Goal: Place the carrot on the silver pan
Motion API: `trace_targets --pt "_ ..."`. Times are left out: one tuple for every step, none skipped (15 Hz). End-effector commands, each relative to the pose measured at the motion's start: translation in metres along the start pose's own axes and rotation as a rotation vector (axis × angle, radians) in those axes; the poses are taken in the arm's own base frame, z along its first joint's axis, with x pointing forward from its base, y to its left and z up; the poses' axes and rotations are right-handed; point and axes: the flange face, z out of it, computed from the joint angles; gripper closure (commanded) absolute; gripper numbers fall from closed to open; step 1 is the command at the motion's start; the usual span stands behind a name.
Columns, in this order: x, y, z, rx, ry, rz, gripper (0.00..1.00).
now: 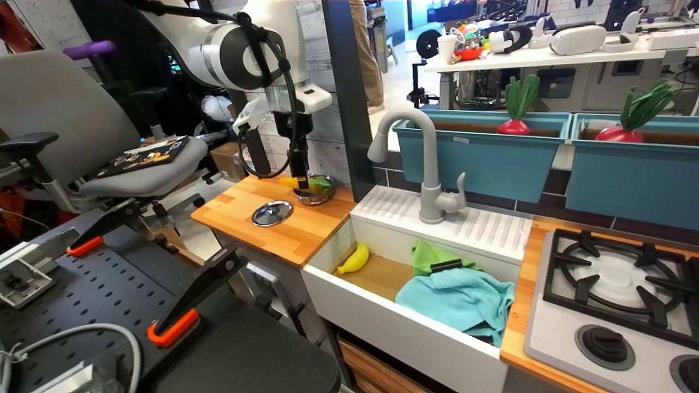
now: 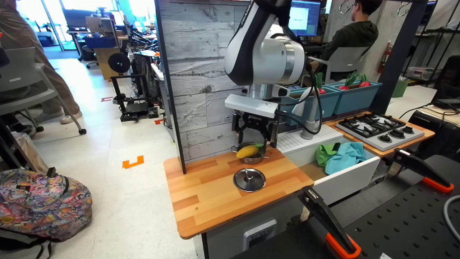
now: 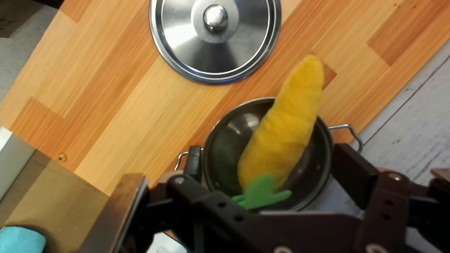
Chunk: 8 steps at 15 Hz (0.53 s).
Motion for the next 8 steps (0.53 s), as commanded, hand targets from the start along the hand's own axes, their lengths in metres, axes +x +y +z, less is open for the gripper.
trace_targets --pt "-0.009 -0.005 -0.01 0.017 0.011 -0.022 0.0" --pt "-0.015 -0.006 -0.013 0.017 0.015 -0.032 0.0" --pt "-0.02 -0.006 -0.016 0.014 0.016 -0.045 0.0" --pt "-0.025 -0.007 -0.019 0.011 0.017 -0.057 0.0" --pt "-0.032 -0.007 -0.022 0.004 0.02 -0.07 0.0" --pt "-0.04 -0.008 -0.028 -0.005 0.025 -0.09 0.0" --pt "-0.05 -0.007 -0.032 -0.012 0.025 -0.133 0.0" --pt "-0.06 -0.007 -0.037 -0.021 0.029 -0.165 0.0"
